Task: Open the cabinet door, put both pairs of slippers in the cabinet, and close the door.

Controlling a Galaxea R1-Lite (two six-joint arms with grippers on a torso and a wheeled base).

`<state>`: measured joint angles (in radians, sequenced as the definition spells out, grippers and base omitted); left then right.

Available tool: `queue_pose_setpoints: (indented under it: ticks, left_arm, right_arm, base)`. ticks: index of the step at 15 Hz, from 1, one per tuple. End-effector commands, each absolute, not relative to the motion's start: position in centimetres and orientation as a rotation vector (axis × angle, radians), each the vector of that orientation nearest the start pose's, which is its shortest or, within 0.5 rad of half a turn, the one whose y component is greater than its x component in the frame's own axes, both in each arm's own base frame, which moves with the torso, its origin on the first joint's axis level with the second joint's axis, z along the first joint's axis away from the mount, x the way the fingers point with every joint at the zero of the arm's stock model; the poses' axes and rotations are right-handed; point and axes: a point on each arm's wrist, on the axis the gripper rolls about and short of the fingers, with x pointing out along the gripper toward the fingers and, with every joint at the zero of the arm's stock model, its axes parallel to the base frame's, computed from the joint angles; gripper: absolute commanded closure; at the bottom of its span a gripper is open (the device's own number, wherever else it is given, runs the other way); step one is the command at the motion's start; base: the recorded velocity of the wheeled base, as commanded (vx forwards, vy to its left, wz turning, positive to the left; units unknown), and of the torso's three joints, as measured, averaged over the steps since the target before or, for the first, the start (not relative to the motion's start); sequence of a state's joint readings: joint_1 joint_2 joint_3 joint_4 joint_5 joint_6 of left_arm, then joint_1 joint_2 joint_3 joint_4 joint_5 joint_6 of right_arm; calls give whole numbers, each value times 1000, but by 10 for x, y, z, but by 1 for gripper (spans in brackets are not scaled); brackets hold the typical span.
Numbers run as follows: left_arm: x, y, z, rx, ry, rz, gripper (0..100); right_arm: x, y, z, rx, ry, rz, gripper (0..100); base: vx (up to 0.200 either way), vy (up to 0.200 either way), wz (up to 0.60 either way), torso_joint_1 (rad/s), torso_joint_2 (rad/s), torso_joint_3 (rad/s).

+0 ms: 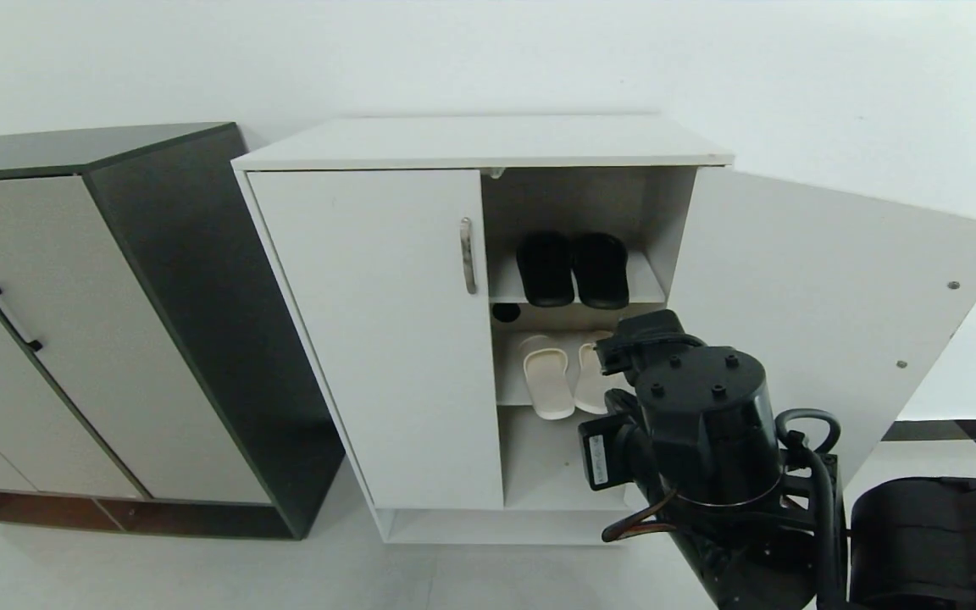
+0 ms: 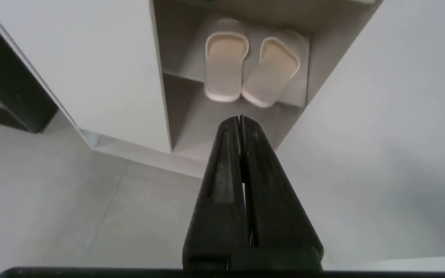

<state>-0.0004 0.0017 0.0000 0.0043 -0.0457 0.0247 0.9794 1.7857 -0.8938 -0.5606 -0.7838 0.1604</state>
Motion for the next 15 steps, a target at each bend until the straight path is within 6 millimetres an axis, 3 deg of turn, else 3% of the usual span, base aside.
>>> queue_pose_setpoints:
  ticks: [1, 15]
  left_arm:
    - [-23, -1, 75, 24, 6, -46, 100]
    - [-23, -1, 75, 24, 6, -46, 100]
  right_arm:
    - [194, 260, 172, -100, 228, 175, 100]
    - [193, 259, 170, -105, 232, 176, 100]
  base:
    - [0, 0, 0, 134, -471, -349]
    - [0, 0, 0, 160, -479, -318]
